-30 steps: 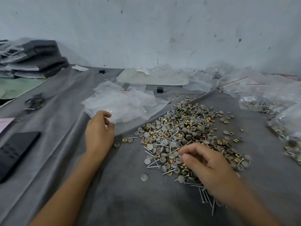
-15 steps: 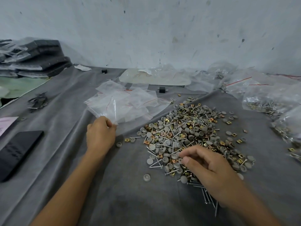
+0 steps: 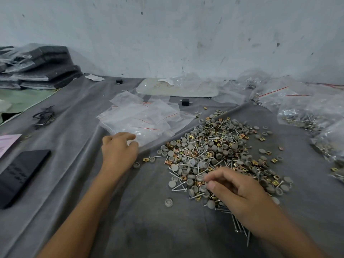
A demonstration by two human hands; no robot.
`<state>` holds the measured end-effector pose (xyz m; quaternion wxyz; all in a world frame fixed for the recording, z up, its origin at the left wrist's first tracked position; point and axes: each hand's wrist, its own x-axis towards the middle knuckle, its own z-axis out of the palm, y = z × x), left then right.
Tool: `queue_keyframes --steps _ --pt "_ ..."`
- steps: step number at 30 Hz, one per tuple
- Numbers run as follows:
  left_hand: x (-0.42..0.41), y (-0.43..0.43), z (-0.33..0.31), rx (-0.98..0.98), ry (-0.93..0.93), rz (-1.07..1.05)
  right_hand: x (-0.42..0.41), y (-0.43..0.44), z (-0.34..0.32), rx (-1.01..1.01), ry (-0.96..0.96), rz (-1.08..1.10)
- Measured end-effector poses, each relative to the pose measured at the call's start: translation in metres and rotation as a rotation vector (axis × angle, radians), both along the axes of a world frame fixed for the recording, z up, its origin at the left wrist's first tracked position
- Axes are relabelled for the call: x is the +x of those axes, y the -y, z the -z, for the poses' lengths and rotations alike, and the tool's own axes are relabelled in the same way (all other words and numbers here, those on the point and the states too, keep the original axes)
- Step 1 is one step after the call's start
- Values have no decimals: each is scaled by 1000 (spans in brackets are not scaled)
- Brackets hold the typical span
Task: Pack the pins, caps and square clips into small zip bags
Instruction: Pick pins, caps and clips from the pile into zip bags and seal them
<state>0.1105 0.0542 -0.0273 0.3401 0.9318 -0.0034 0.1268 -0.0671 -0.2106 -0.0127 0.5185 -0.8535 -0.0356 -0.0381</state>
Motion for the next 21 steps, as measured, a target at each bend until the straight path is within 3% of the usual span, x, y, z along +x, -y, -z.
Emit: queue_keyframes --steps 6,8,11,13,16,21 --pt "-51 16 -30 13 197 309 1 -7 -4 79 -32 27" --pt "-79 25 -34 21 228 475 1 -17 -3 266 -106 36" --pt "-113 38 -36 5 257 701 6 -30 -6 719 -323 123" --pt "-125 45 -37 76 272 854 12 -28 -10 852 -400 214" --pt "-131 54 -33 171 214 976 14 -19 -12 780 -339 283" --pt "-129 56 -28 171 220 1005 8 -10 -14 672 -235 308"
